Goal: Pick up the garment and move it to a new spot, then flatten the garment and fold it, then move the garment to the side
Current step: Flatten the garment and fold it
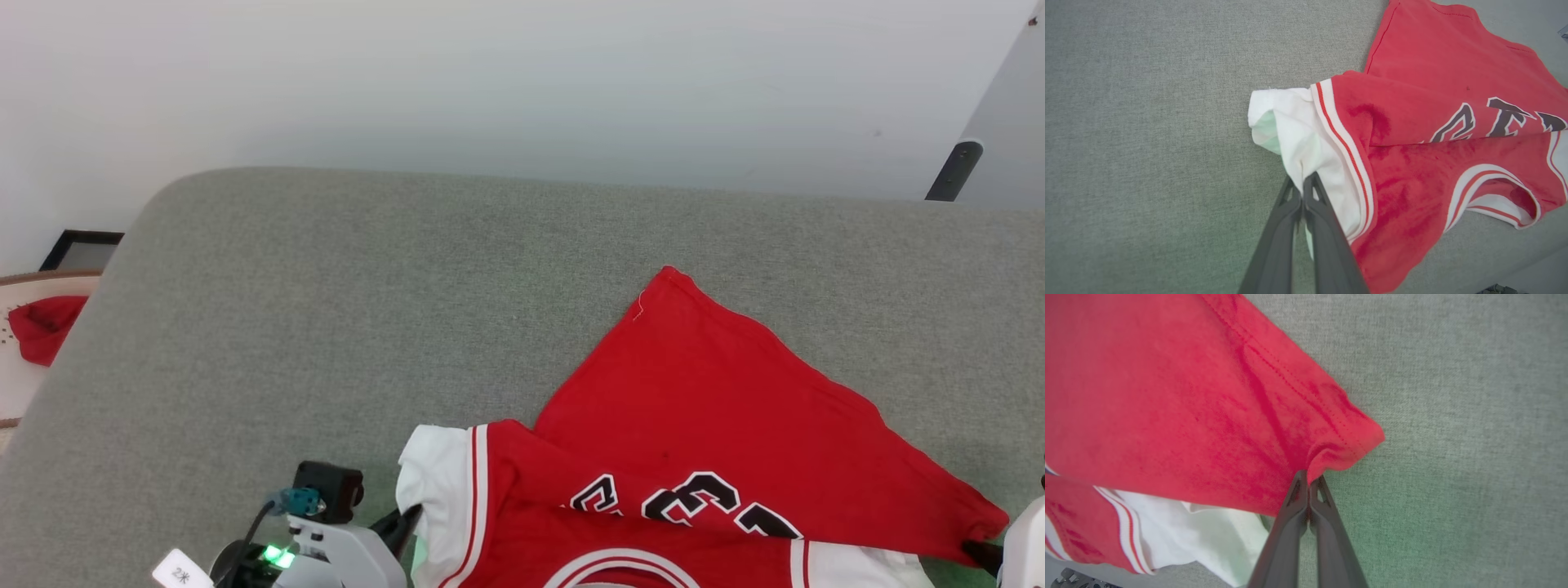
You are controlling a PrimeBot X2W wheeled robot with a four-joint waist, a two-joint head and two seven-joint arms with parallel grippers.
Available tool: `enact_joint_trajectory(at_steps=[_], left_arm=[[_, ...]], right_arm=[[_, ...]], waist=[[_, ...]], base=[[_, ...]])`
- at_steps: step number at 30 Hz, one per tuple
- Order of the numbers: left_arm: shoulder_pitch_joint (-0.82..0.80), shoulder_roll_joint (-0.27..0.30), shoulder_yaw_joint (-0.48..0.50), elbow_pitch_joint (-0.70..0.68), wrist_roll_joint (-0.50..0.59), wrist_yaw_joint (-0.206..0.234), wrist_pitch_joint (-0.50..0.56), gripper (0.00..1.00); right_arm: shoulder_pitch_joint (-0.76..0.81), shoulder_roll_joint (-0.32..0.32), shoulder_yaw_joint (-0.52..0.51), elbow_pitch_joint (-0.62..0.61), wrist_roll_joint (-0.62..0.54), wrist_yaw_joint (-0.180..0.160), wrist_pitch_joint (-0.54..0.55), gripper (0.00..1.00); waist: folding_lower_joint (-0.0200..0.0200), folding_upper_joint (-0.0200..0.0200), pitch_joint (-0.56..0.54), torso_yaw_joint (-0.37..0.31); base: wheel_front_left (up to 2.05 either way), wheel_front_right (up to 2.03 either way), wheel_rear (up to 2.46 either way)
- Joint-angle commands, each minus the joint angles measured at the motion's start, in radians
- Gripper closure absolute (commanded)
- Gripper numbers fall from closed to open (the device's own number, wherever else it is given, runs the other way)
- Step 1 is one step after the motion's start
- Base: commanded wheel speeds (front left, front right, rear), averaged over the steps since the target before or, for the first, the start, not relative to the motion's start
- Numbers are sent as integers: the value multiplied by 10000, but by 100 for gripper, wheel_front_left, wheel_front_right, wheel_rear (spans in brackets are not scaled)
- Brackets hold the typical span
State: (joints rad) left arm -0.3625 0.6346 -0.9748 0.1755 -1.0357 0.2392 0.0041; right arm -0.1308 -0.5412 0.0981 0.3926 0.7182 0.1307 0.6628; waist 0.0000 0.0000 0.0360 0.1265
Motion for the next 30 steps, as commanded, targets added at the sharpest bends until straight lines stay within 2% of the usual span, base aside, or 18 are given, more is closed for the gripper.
enact_joint_trajectory(at_steps=[1, 2, 9, 17, 20, 24, 27, 28, 30], left_arm=[[104, 12, 11, 33, -28, 19, -39, 100], [109, 22, 15, 43, -33, 16, -47, 100], [124, 11, 0, 55, -33, 40, -86, 100], [-54, -50, -32, -44, 113, 37, -126, 100], [-204, -126, -80, -81, 195, 0, -114, 100], [-364, -241, -153, -87, 295, -83, -89, 100], [-681, -503, -293, -5, 449, -221, -26, 100], [-681, -503, -293, -5, 449, -221, -26, 100], [-949, -743, -389, 125, 554, -387, 5, 100]], right_arm=[[35, 48, -115, 13, -172, 0, -98, 21], [31, 79, -108, -2, -247, 0, -129, 0], [210, 22, -400, -865, -399, 0, -239, 0], [-84, 14, -811, -3159, -1031, 2, -140, 0], [-584, -17, -532, -3803, -1289, 0, -308, 0], [-1320, -174, 15, -4034, -1604, 0, -531, 0], [-2519, -436, 934, -3557, -1611, 0, -1033, 0], [-2519, -436, 934, -3557, -1611, 0, -1033, 0], [-3437, -619, 1659, -2911, -1590, -2, -1293, 0]], waist=[[0, 0, 0, -6], [0, 0, 4, -13], [0, 0, 29, 21], [0, 0, 280, 290], [0, 0, 436, 481], [0, 0, 596, 743], [0, 0, 836, 1215], [0, 0, 836, 1215], [0, 0, 1041, 1609]], base=[[0, 0, 0], [0, 0, 0], [0, 0, 0], [0, 0, 0], [0, 0, 0], [0, 0, 0], [0, 0, 0], [0, 0, 0], [0, 0, 0]])
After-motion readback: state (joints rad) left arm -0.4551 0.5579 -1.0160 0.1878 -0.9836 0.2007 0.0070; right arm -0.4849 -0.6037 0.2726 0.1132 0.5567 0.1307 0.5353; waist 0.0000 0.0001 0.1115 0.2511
